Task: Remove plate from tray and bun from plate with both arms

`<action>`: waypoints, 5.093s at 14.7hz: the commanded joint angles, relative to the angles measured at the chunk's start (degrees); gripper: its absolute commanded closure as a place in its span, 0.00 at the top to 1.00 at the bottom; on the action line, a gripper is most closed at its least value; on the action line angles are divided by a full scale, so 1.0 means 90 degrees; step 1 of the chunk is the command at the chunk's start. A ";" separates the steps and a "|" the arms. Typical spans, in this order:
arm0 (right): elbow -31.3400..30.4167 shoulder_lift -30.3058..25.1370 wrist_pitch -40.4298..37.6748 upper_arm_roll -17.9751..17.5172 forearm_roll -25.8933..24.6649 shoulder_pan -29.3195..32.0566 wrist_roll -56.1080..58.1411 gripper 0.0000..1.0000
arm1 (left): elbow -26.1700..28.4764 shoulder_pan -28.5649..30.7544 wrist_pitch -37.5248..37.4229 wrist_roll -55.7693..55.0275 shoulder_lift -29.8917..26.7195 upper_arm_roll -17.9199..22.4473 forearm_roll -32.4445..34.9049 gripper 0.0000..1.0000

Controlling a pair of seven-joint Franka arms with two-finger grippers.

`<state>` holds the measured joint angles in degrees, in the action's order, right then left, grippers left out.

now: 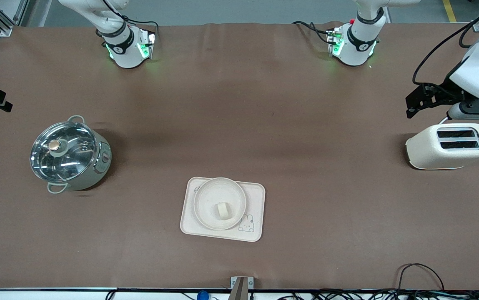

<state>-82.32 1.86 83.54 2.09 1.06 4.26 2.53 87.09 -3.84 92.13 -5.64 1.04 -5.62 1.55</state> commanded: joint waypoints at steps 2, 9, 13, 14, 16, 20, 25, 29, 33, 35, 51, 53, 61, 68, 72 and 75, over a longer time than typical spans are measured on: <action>-0.0229 -0.0139 0.0112 -0.0096 0.0009 0.0006 0.0031 1.00 | -0.0155 -0.0042 -0.0129 -0.0057 0.0070 -0.0010 0.0131 1.00; -0.0629 0.0817 0.1243 -0.0135 0.0868 -0.0570 -0.0349 1.00 | -0.0096 0.0016 -0.0178 0.0080 0.0138 -0.0049 0.0131 1.00; -0.0979 0.1511 0.2548 -0.0739 0.0878 -0.0669 -0.1401 1.00 | -0.0096 0.0016 -0.0178 0.0070 0.0157 -0.0049 0.0131 1.00; -0.1116 0.1763 0.3133 -0.0972 0.0878 -0.0698 -0.1733 1.00 | -0.0106 0.0016 -0.0178 0.0070 0.0177 -0.0049 0.0131 1.00; -0.1069 0.2475 0.3897 -0.1402 0.0869 -0.0708 -0.2154 1.00 | -0.0106 0.0006 -0.0178 0.0041 0.0177 -0.0049 0.0121 1.00; -0.0933 0.3502 0.5383 -0.1960 0.0820 -0.0854 -0.3181 1.00 | -0.0106 0.0006 -0.0188 0.0031 0.0177 -0.0049 0.0121 1.00; -0.0464 0.4586 0.6234 -0.1981 0.0751 -0.1400 -0.3338 1.00 | -0.0106 0.0006 -0.0198 -0.0018 0.0177 -0.0049 0.0121 1.00; -0.0327 0.4871 0.6274 -0.1961 0.0509 -0.1723 -0.3533 0.94 | -0.0106 0.0006 -0.0207 0.0021 0.0177 -0.0049 0.0121 1.00; -0.0180 0.5106 0.6333 -0.1971 -0.0010 -0.1733 -0.3650 0.57 | -0.0106 0.0006 -0.0198 0.0050 0.0177 -0.0049 0.0121 1.00; -0.0141 0.5232 0.6468 -0.1971 -0.0001 -0.1743 -0.3758 0.51 | -0.0106 0.0006 -0.0198 0.0050 0.0177 -0.0049 0.0121 1.00; -0.0167 0.5001 0.6578 -0.2203 0.0068 -0.1675 -0.3982 0.00 | -0.0106 0.0006 -0.0207 0.0041 0.0177 -0.0049 0.0131 1.00; -0.0850 0.4464 0.6625 -0.2420 0.0078 -0.1616 -0.3992 0.00 | -0.0106 0.0006 -0.0207 0.0041 0.0177 -0.0049 0.0131 1.00; -0.4611 0.3133 0.9502 -0.2985 0.0097 -0.1557 -0.4129 0.00 | 0.0059 -0.0062 -0.0803 -0.0212 0.0109 -0.0088 0.0121 1.00; -0.5160 0.3016 0.9790 -0.3348 0.0097 -0.1577 -0.4986 0.15 | 0.0616 -0.0062 -0.0211 -0.1540 0.0127 -0.0868 -0.0757 1.00; -0.5121 0.2559 0.9411 -0.3338 0.0097 -0.1548 -0.5272 1.00 | 0.0646 -0.0246 0.1555 -0.3197 0.1209 -0.1756 -0.0729 1.00; -0.4723 0.1876 0.8038 -0.3221 0.0078 -0.1314 -0.5243 1.00 | 0.0597 -0.0987 0.2932 -0.4155 0.2312 -0.1768 0.0146 1.00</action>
<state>-125.07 25.37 163.94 -26.81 2.25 -10.12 -43.49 94.60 -9.27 112.79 -37.83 14.78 -21.28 -1.94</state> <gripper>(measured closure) 0.326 0.000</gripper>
